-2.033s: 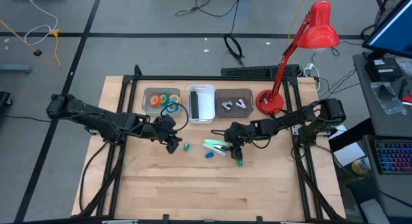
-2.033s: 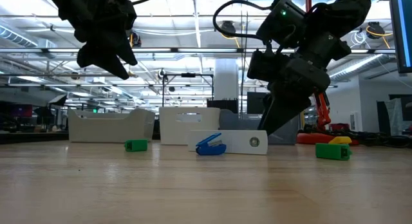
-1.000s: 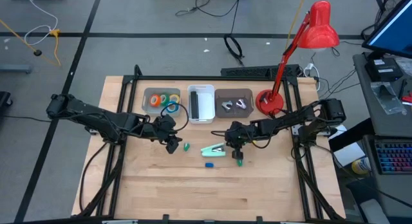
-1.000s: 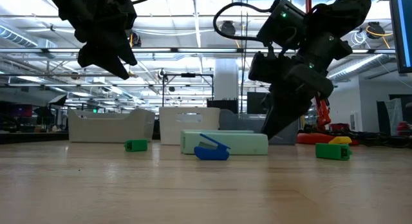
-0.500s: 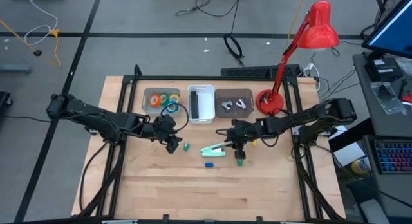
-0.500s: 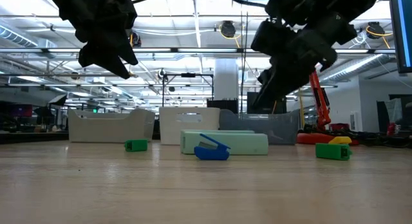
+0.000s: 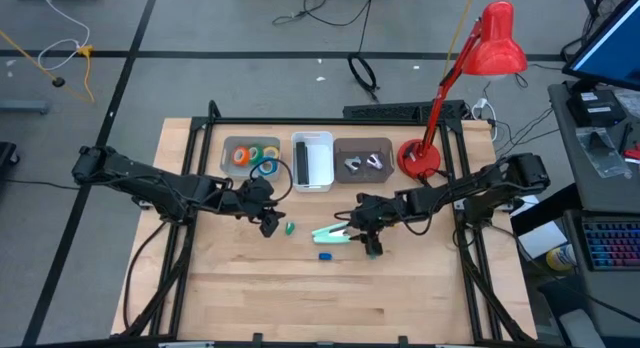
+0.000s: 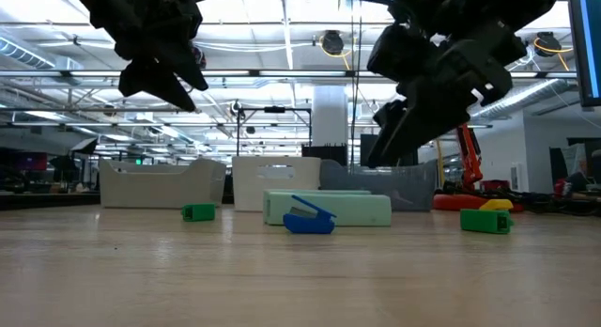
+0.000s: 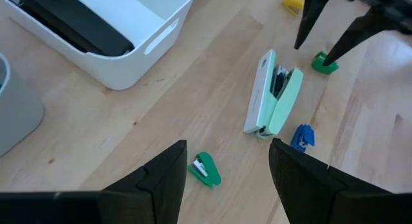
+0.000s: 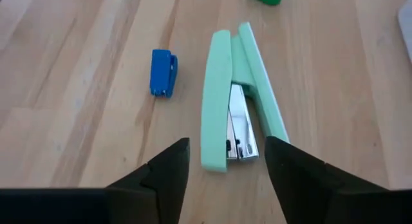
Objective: Pick and place Stapler, Stapler remover, tape
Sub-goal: Put the green stapler into the white bin
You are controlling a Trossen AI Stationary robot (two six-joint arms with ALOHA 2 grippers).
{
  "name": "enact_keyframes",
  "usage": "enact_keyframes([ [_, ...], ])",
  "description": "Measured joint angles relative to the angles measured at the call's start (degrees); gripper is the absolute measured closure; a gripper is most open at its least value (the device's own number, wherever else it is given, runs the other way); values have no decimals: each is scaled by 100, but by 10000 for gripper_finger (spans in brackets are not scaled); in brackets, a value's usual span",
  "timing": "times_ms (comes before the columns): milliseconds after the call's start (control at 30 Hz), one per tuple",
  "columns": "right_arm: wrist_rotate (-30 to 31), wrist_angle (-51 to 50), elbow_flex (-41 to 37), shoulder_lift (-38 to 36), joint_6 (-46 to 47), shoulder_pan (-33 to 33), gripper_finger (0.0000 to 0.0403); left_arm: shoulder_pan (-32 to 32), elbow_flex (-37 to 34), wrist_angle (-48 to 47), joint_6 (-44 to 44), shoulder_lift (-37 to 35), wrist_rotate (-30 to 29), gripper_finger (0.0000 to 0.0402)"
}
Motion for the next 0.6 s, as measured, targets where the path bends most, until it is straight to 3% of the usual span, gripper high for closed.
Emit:
enact_keyframes([
  [600,-7,357,2,765,196,77,215,52,0,50,82,0,-31,183],
])
